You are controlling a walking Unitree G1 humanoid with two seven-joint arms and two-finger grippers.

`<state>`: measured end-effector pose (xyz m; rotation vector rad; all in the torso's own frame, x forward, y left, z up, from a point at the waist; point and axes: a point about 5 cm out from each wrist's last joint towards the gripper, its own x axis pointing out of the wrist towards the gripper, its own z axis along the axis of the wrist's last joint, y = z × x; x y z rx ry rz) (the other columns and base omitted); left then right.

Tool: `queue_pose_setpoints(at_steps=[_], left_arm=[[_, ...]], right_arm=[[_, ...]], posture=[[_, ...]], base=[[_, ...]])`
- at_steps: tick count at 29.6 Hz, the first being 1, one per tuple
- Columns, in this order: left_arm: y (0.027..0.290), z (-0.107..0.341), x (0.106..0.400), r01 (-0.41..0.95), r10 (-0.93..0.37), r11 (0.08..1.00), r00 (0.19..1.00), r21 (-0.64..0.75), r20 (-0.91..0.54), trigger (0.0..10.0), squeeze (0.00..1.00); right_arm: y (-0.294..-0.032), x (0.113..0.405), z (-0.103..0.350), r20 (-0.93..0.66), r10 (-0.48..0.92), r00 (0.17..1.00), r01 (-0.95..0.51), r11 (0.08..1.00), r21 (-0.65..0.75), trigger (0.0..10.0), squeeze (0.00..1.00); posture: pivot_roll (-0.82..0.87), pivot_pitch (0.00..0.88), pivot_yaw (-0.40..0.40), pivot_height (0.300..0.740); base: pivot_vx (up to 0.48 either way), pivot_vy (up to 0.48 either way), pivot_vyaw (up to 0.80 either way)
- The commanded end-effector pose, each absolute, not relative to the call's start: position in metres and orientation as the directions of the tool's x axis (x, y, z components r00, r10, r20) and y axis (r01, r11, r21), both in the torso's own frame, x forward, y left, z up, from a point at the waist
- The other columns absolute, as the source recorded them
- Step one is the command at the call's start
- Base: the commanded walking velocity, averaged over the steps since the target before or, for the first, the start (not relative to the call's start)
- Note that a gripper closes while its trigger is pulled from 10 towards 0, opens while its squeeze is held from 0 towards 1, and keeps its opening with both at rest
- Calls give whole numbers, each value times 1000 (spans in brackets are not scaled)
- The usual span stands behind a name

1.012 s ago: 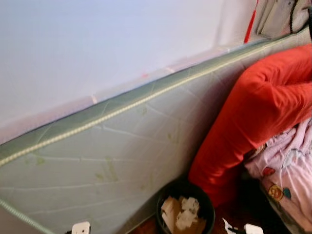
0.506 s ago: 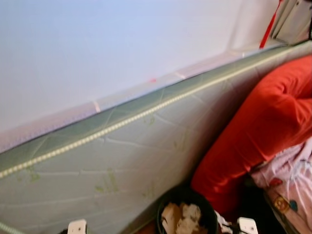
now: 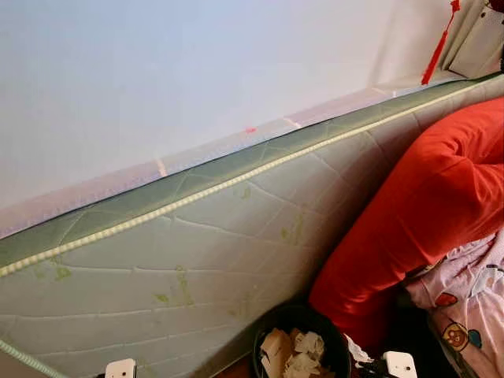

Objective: Clean up the room

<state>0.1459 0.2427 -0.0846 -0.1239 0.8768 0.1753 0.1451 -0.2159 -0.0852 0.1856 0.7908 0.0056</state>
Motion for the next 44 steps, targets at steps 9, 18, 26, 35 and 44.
queue_pose_setpoints(at_steps=[9, 18, 26, 35, 44], left_arm=[[244, -85, 144, -201, 98, 979, 621, -37, -778, 10000, 0], [244, -85, 144, -201, 98, 979, 621, -37, -778, 10000, 0], [244, -83, 147, -187, 98, 982, 649, -33, -754, 10000, 0], [241, -79, 155, -162, 92, 986, 686, -29, -722, 10000, 0], [240, -78, 157, -162, 91, 986, 692, -31, -716, 10000, 0]], right_arm=[[-218, 145, -84, -696, 65, 715, 76, 982, 170, 10000, 0], [-218, 145, -84, -696, 65, 715, 76, 982, 170, 10000, 0], [-207, 193, -66, -604, 20, 797, 106, 979, 172, 10000, 0], [-187, 268, -18, -407, -17, 913, 112, 971, 209, 10000, 0], [-179, 251, -39, -562, 54, 825, 73, 977, 201, 10000, 0]], posture=[[162, 0, -21, 740], [162, 0, -21, 740], [177, 0, -41, 740], [160, 0, -45, 740], [173, 0, -43, 740]], base=[[0, 0, 0], [0, 0, 0], [0, 0, 0], [0, 0, 0], [0, 0, 0]])
